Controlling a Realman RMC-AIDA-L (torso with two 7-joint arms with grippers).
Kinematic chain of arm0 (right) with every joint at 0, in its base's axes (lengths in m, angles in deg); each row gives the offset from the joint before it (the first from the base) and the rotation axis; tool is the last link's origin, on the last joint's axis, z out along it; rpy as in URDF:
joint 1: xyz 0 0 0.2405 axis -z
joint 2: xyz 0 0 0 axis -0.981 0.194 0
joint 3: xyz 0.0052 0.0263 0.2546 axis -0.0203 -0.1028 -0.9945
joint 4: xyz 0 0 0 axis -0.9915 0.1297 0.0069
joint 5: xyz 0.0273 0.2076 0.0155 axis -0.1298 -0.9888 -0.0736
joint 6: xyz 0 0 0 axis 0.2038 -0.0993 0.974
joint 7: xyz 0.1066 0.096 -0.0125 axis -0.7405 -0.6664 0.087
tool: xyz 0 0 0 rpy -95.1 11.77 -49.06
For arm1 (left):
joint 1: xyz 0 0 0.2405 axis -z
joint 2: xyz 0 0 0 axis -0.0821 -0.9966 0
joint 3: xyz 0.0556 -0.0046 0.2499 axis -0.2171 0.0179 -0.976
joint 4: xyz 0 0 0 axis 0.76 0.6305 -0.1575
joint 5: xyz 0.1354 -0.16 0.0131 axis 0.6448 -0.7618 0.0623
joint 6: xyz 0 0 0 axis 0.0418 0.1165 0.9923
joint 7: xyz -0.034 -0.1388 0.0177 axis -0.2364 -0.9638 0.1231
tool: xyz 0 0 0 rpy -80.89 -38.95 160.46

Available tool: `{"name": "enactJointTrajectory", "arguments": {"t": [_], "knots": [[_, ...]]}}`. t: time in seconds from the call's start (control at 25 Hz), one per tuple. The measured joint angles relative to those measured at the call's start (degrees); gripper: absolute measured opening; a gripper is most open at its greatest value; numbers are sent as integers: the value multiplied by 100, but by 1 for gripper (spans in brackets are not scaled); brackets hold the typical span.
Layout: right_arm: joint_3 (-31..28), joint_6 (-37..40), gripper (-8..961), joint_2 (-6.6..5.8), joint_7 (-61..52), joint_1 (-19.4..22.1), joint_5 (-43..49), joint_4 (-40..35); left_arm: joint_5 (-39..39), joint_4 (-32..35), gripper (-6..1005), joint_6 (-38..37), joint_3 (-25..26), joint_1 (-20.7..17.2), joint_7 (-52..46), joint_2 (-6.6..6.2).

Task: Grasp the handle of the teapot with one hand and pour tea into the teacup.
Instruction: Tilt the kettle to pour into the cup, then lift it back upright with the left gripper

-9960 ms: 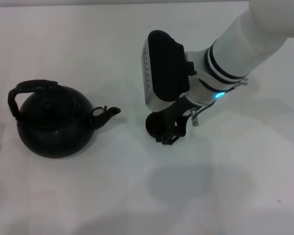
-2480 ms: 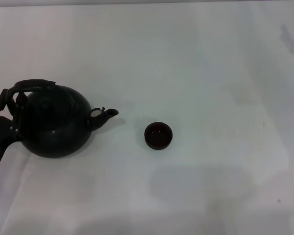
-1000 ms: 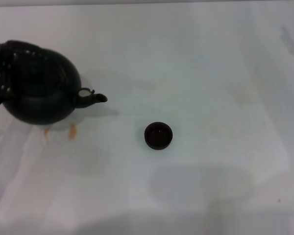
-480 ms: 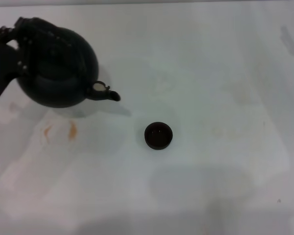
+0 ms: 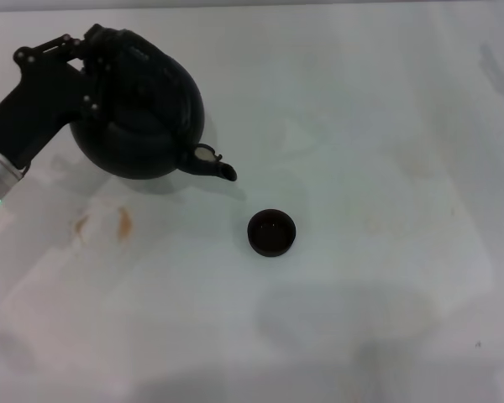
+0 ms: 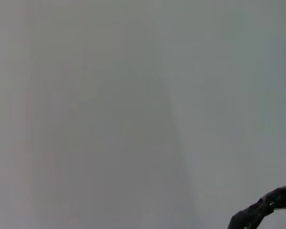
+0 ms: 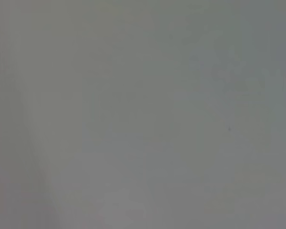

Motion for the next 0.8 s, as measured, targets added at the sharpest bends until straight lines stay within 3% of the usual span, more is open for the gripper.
{"name": "enactJointTrajectory", "arguments": {"t": [0.8], "knots": [[-104, -49, 816, -10, -58, 7, -9, -32, -139, -163, 130, -24, 63, 45, 237, 44]]}}
